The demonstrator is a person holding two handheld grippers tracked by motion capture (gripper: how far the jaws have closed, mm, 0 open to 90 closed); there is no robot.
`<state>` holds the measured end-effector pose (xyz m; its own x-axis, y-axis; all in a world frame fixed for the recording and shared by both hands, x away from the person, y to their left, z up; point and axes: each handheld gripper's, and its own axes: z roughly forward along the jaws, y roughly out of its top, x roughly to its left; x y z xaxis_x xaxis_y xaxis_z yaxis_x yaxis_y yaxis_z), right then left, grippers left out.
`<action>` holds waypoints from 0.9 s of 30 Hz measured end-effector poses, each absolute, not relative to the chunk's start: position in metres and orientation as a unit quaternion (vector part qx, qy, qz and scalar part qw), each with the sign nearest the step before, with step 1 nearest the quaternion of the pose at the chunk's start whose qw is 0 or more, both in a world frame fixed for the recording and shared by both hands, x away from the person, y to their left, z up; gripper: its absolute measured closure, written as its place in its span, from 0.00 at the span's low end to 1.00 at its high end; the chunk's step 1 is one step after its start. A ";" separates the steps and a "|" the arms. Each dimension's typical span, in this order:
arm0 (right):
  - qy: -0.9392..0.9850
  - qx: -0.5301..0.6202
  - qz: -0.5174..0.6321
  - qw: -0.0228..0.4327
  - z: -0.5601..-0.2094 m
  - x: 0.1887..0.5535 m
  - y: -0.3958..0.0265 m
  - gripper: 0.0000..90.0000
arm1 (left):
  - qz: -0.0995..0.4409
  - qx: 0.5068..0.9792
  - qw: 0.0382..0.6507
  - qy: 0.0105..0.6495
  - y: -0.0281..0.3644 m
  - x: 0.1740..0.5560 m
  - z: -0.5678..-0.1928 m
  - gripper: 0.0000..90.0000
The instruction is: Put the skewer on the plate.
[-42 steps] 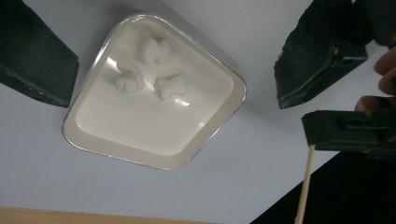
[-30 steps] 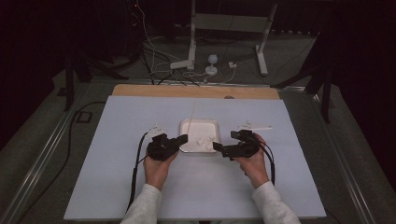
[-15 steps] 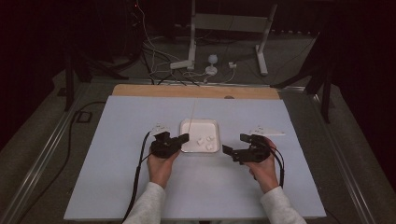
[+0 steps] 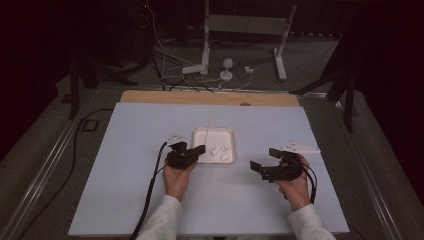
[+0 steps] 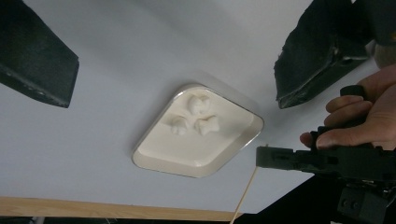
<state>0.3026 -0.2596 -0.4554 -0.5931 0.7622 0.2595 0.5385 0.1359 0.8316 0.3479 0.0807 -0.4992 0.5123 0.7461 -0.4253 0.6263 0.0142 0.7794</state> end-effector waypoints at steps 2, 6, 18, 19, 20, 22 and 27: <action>0.745 0.437 0.492 0.115 -0.456 0.301 -0.264 0.00 | 0.059 0.700 0.512 0.494 0.080 0.349 -0.501 0.99; 0.740 0.443 0.493 0.118 -0.455 0.299 -0.272 0.00 | 0.057 0.701 0.506 0.499 0.078 0.350 -0.503 0.99; 0.735 0.445 0.498 0.122 -0.453 0.297 -0.278 0.00 | 0.051 0.700 0.482 0.524 0.067 0.353 -0.516 0.99; 0.735 0.444 0.497 0.122 -0.453 0.297 -0.278 0.00 | 0.050 0.700 0.481 0.526 0.066 0.354 -0.517 0.99; 0.736 0.444 0.497 0.122 -0.453 0.297 -0.278 0.00 | 0.049 0.699 0.480 0.528 0.066 0.354 -0.518 0.99; 0.736 0.443 0.496 0.123 -0.453 0.297 -0.278 0.00 | 0.052 0.698 0.475 0.534 0.066 0.354 -0.519 0.99; 0.734 0.445 0.498 0.122 -0.453 0.297 -0.278 0.00 | 0.052 0.695 0.466 0.546 0.066 0.354 -0.522 0.99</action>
